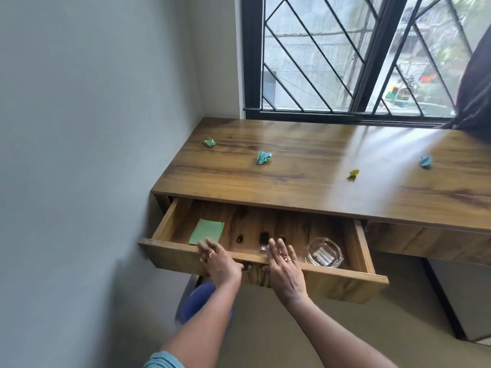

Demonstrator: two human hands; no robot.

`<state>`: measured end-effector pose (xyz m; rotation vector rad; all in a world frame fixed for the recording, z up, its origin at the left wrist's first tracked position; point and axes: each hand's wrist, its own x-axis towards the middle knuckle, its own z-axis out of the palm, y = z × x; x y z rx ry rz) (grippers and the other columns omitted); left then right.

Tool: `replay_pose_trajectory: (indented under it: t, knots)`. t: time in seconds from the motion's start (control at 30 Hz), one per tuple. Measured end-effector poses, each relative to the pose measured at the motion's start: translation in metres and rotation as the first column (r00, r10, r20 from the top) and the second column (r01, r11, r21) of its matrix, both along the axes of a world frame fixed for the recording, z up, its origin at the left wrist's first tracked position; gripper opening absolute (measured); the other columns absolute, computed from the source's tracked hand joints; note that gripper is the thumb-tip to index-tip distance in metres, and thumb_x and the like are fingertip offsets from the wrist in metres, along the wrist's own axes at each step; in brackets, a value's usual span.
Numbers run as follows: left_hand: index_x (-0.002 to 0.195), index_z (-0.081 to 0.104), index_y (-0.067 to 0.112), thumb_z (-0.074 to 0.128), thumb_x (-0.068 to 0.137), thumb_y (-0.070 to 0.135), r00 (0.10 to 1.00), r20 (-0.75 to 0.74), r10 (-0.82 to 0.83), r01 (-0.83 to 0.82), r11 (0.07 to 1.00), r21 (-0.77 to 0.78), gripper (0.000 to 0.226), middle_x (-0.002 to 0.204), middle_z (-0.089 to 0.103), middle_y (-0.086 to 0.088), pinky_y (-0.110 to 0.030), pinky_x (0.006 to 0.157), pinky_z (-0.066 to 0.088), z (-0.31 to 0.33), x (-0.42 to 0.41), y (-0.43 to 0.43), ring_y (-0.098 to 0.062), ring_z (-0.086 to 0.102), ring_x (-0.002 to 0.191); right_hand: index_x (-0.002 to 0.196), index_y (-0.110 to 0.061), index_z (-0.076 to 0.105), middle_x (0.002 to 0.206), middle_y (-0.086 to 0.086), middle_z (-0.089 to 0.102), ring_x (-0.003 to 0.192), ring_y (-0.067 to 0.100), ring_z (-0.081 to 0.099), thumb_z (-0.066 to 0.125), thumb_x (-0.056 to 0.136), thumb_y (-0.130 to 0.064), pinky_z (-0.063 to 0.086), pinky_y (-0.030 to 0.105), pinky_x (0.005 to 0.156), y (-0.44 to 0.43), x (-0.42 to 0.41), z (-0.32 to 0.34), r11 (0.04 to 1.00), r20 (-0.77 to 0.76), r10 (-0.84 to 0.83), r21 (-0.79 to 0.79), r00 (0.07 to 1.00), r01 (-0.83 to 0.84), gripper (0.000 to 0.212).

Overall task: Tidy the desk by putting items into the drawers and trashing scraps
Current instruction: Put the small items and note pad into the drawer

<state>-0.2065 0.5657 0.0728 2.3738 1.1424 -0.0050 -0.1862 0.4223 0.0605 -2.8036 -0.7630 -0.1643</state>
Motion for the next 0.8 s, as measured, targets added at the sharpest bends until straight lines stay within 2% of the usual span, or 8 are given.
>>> replay_pose_trajectory:
  t: [0.07, 0.1, 0.13, 0.2, 0.33, 0.4, 0.5, 0.8]
  knots:
    - [0.147, 0.009, 0.001, 0.084, 0.066, 0.026, 0.983, 0.025, 0.18, -0.173, 0.97, -0.171, 0.113, 0.148, 0.035, -0.024, -0.041, 0.107, 0.042, -0.008, 0.02, -0.001, -0.036, 0.039, 0.136, 0.145, 0.004, -0.009, 0.153, 0.02, 0.005, 0.144, 0.03, -0.013, 0.037, 0.087, -0.021, -0.013, 0.041, 0.115, 0.009, 0.009, 0.005, 0.95, -0.162, -0.282, 0.089, 0.946, 0.299, 0.078]
    - [0.144, 0.018, -0.002, 0.082, 0.069, 0.022, 0.972, 0.036, 0.234, -0.217, 0.941, -0.258, 0.102, 0.142, 0.043, -0.024, -0.041, 0.101, 0.046, -0.008, 0.026, -0.003, -0.036, 0.045, 0.131, 0.137, 0.005, -0.026, 0.149, 0.024, -0.019, 0.138, 0.032, -0.032, 0.041, 0.092, -0.029, -0.021, 0.041, 0.112, 0.016, 0.012, 0.008, 0.879, -0.294, -0.404, 0.137, 0.866, 0.457, 0.087]
    - [0.139, 0.027, -0.005, 0.08, 0.073, 0.018, 0.963, 0.036, 0.266, -0.241, 0.917, -0.317, 0.087, 0.137, 0.049, -0.023, -0.041, 0.098, 0.048, -0.008, 0.032, -0.004, -0.036, 0.049, 0.127, 0.132, 0.008, -0.031, 0.144, 0.028, -0.031, 0.134, 0.035, -0.036, 0.047, 0.093, -0.034, -0.022, 0.041, 0.111, 0.022, 0.015, 0.012, 0.77, -0.444, -0.486, 0.19, 0.753, 0.61, 0.097]
    - [0.126, 0.045, -0.004, 0.075, 0.078, 0.013, 0.965, 0.031, 0.26, -0.23, 0.897, -0.377, 0.059, 0.128, 0.056, -0.022, -0.042, 0.093, 0.048, -0.005, 0.041, -0.006, -0.035, 0.054, 0.121, 0.134, 0.015, -0.025, 0.144, 0.034, -0.029, 0.137, 0.043, -0.026, 0.059, 0.088, -0.032, -0.015, 0.042, 0.114, 0.034, 0.023, 0.014, 0.557, -0.612, -0.542, 0.252, 0.577, 0.791, 0.107]
    - [0.122, 0.048, -0.003, 0.069, 0.083, 0.008, 0.968, 0.059, 0.244, -0.199, 0.889, -0.413, 0.046, 0.126, 0.058, -0.022, -0.042, 0.094, 0.047, -0.004, 0.056, -0.006, -0.036, 0.056, 0.118, 0.138, 0.012, -0.022, 0.15, 0.025, -0.028, 0.144, 0.033, -0.013, 0.071, 0.081, -0.015, 0.009, 0.032, 0.116, 0.043, 0.047, 0.016, 0.237, -0.775, -0.445, 0.381, 0.449, 0.894, 0.113]
    - [0.124, 0.047, -0.003, 0.067, 0.085, 0.007, 0.971, 0.069, 0.231, -0.181, 0.889, -0.42, 0.046, 0.127, 0.057, -0.021, -0.041, 0.095, 0.047, -0.002, 0.066, -0.006, -0.035, 0.056, 0.119, 0.14, 0.01, -0.022, 0.151, 0.021, -0.026, 0.145, 0.029, -0.006, 0.073, 0.079, -0.014, 0.013, 0.029, 0.114, 0.044, 0.059, 0.02, 0.185, -0.797, -0.428, 0.383, 0.425, 0.905, 0.115]
    - [0.128, 0.044, -0.005, 0.065, 0.086, 0.007, 0.976, 0.077, 0.204, -0.157, 0.902, -0.401, 0.047, 0.129, 0.055, -0.023, -0.04, 0.097, 0.046, 0.0, 0.08, -0.003, -0.035, 0.054, 0.121, 0.141, 0.006, -0.021, 0.154, 0.017, -0.021, 0.146, 0.028, 0.004, 0.073, 0.078, -0.013, 0.02, 0.033, 0.113, 0.048, 0.075, 0.023, 0.143, -0.809, -0.424, 0.384, 0.407, 0.912, 0.115]
    - [0.132, 0.038, -0.008, 0.063, 0.089, 0.008, 0.985, 0.108, 0.135, -0.08, 0.911, -0.404, 0.053, 0.131, 0.052, -0.025, -0.037, 0.099, 0.044, 0.003, 0.122, 0.004, -0.035, 0.052, 0.124, 0.144, -0.001, -0.02, 0.155, 0.022, 0.01, 0.14, 0.035, 0.024, 0.074, 0.077, -0.008, 0.028, 0.038, 0.111, 0.054, 0.121, 0.019, 0.062, -0.82, -0.426, 0.396, 0.383, 0.916, 0.115]
